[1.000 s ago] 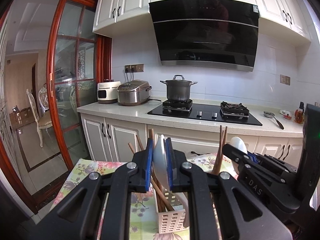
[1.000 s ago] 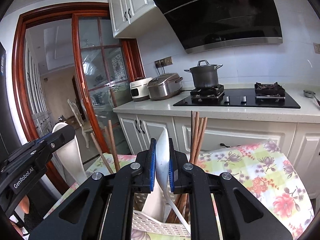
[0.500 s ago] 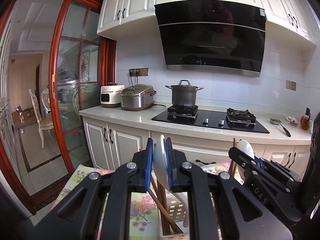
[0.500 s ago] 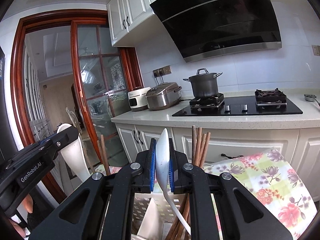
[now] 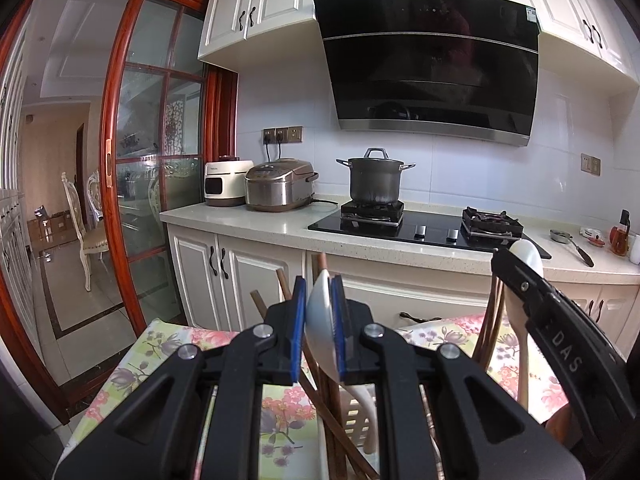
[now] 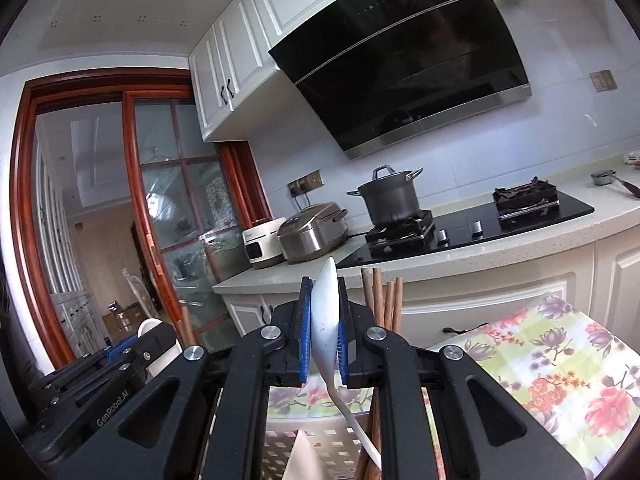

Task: Organize utensils
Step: 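Lower both spoons into the basket beside the chopsticks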

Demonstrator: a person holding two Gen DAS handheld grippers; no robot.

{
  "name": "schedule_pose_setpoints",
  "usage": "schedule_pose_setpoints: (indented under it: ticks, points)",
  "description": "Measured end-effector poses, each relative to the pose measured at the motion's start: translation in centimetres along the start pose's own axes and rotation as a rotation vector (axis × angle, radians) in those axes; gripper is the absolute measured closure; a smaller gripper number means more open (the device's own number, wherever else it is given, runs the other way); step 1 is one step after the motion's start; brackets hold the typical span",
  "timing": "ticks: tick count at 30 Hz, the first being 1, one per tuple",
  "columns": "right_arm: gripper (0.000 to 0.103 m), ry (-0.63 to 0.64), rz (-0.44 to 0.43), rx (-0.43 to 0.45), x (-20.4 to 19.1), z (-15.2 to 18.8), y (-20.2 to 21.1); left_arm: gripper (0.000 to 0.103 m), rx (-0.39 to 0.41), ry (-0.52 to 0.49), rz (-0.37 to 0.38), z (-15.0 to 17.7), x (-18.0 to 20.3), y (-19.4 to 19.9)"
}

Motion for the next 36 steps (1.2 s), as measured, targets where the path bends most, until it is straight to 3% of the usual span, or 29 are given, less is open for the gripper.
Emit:
schedule_pose_setpoints:
  ticks: [7,13,21,24,26,29,31,34,36]
  points:
    - [0.091,-0.015,-0.023,-0.009,0.0,1.0,-0.3,0.091,-0.021,-0.019,0.010,0.6,0.1,-0.9]
    - [0.091,-0.045,-0.073,-0.006,0.1,0.9,-0.4,0.091,-0.032,0.008,0.061,1.1,-0.7,-1.2]
    - [0.091,-0.057,-0.078,-0.013,0.1,1.2,-1.1,0.090,-0.053,-0.005,0.101,1.9,-0.2,-1.6]
    - [0.091,-0.058,-0.084,-0.019,0.0,1.3,-1.4,0.081,-0.039,-0.005,0.102,2.1,-0.1,-1.3]
    - [0.091,-0.068,-0.095,-0.018,0.2,1.2,-1.4,0.080,-0.042,0.000,0.107,2.0,-0.2,-1.4]
    - [0.091,-0.082,-0.101,-0.011,0.6,1.1,-1.1,0.066,-0.036,0.023,0.110,1.7,-0.8,-1.2]
    - [0.091,-0.091,-0.102,-0.015,0.8,1.2,-1.2,0.065,-0.029,0.027,0.118,1.7,-1.0,-0.7]
    - [0.091,-0.083,-0.099,-0.025,0.5,1.6,-1.6,0.051,0.000,0.018,0.088,1.5,-1.2,0.2]
    - [0.091,-0.078,-0.103,-0.027,0.3,1.8,-1.7,0.048,0.009,0.019,0.082,1.4,-1.5,0.6]
Point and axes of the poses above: each gripper's, at about its wrist camera, not at the fingertips, and y roughly against the way its jaws point, x to its right, z to its underside, the point moved 7 cm from there along -y, roughly the way its jaws point, and after that the axes turned 13 degrees about -x, right-handed, at the moved point
